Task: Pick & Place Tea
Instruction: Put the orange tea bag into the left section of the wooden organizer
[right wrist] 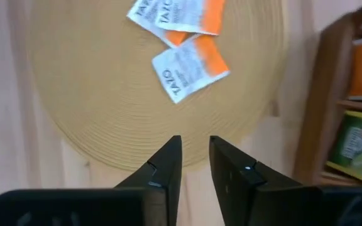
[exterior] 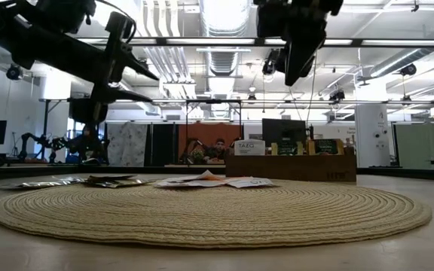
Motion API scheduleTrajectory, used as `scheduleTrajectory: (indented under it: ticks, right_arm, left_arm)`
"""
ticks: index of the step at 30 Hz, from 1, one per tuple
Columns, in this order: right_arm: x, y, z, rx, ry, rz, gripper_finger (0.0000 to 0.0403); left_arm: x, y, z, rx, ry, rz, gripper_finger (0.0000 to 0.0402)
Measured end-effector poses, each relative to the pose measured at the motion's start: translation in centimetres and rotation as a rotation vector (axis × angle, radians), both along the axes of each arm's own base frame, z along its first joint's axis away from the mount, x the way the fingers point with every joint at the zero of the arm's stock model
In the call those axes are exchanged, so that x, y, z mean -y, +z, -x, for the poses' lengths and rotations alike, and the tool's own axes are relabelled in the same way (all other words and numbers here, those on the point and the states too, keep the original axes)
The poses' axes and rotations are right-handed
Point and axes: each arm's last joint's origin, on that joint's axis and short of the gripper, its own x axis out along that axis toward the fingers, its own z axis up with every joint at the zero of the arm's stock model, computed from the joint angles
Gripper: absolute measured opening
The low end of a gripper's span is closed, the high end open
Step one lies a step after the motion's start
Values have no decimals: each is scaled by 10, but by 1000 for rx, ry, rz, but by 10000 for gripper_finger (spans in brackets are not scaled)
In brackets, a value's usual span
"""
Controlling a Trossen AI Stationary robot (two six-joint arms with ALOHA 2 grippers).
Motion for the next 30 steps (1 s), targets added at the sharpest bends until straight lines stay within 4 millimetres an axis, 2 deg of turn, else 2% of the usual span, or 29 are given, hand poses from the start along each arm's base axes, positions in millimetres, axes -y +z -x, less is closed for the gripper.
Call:
scheduleTrajectory:
  ticks: [4,8,12,15,18,22,25,30]
  right_arm:
    - [-11,-7,8,-14,-47,-1,71]
    - [-25,-15,27,-26,-164,58,68]
    - [-36,-20,48,65,-373,77,68]
    - [-41,-25,57,206,-567,-29,68]
    - [-47,-31,57,369,-664,-185,68]
    - [-51,-44,52,478,-746,-351,68]
    - [-52,-55,47,452,-825,-391,68]
    - [-53,-76,34,345,-945,-446,68]
  left_arm:
    - [8,4,-2,19,-5,49,167]
    - [14,14,-5,43,3,52,167]
    - [17,29,-12,66,-2,13,167]
    - [18,40,-20,72,-11,-38,167]
    - [19,50,-31,60,-33,-136,167]
    - [17,52,-47,-19,-80,-303,167]
    - [12,50,-59,-59,-161,-435,167]
    - [-8,39,-79,-93,-326,-505,167]
